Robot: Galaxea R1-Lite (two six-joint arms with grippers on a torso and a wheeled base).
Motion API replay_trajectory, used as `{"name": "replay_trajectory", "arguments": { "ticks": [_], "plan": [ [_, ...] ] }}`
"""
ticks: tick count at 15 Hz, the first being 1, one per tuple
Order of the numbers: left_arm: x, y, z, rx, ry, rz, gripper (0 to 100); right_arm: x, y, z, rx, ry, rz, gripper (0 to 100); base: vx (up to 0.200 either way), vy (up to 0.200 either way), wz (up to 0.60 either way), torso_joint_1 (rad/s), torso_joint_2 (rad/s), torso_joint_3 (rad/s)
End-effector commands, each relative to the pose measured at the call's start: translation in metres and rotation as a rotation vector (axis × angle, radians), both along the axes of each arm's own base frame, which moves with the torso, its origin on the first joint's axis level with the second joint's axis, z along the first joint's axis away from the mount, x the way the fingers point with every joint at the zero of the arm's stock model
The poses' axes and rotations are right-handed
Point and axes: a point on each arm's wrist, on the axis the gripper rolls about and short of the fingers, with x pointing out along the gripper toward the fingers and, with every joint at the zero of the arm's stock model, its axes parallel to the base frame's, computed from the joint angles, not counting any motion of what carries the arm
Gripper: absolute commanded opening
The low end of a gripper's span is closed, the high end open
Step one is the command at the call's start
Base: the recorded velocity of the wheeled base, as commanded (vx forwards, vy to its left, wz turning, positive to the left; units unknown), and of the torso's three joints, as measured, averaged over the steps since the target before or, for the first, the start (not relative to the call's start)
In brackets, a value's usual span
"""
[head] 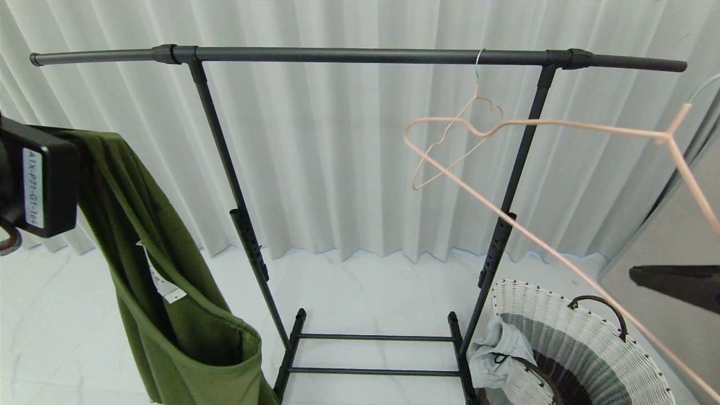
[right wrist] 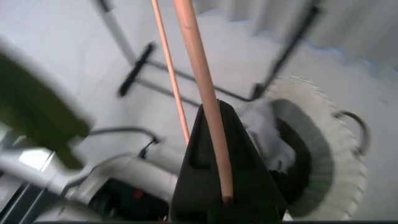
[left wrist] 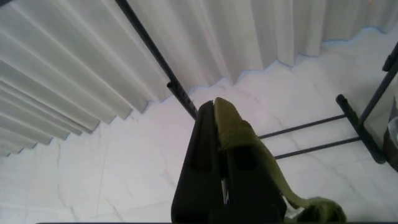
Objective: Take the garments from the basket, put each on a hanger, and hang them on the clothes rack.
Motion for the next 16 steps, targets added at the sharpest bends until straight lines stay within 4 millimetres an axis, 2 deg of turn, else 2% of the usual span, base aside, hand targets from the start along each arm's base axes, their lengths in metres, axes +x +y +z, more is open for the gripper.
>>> {"name": "replay_trajectory", "arguments": {
  "ticks": [1, 4, 7, 16],
  "plan": [
    [0.011, -0.01, -0.005, -0.01, 0.03, 0.014, 0, -0.018, 0.019, -0.012, -0.034, 0.044, 0.209, 0, 0.0, 0.0, 0.0, 0.0, 0.0, 0.0],
    [0.034, -0.031, -0.012, -0.165, 0.065, 0.123, 0, -0.036, 0.041, -0.02, -0.012, 0.121, 0.337, 0, 0.0, 0.0, 0.0, 0.0, 0.0, 0.0],
    [0.044, -0.042, -0.008, -0.234, 0.065, 0.146, 0, -0.037, 0.056, -0.021, 0.002, 0.128, 0.365, 0, 0.0, 0.0, 0.0, 0.0, 0.0, 0.0],
    [0.028, -0.052, -0.004, -0.254, 0.064, 0.051, 0, -0.028, 0.07, -0.021, 0.046, 0.135, 0.359, 0, 0.0, 0.0, 0.0, 0.0, 0.0, 0.0]
  ]
}}
